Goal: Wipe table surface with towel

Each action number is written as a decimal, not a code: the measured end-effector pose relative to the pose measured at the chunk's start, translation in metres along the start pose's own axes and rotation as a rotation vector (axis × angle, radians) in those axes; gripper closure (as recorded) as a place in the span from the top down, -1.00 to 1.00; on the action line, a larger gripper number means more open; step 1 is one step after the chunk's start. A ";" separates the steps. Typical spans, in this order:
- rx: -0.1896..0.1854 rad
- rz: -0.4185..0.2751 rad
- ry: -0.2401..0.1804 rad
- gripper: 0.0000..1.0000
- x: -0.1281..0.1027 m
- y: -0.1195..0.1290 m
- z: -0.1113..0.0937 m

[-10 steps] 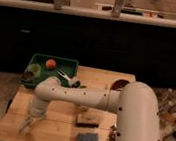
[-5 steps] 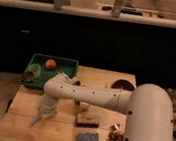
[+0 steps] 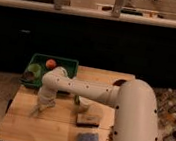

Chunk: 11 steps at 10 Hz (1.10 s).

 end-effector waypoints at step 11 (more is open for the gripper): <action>-0.042 -0.077 -0.210 -1.00 -0.040 0.077 0.003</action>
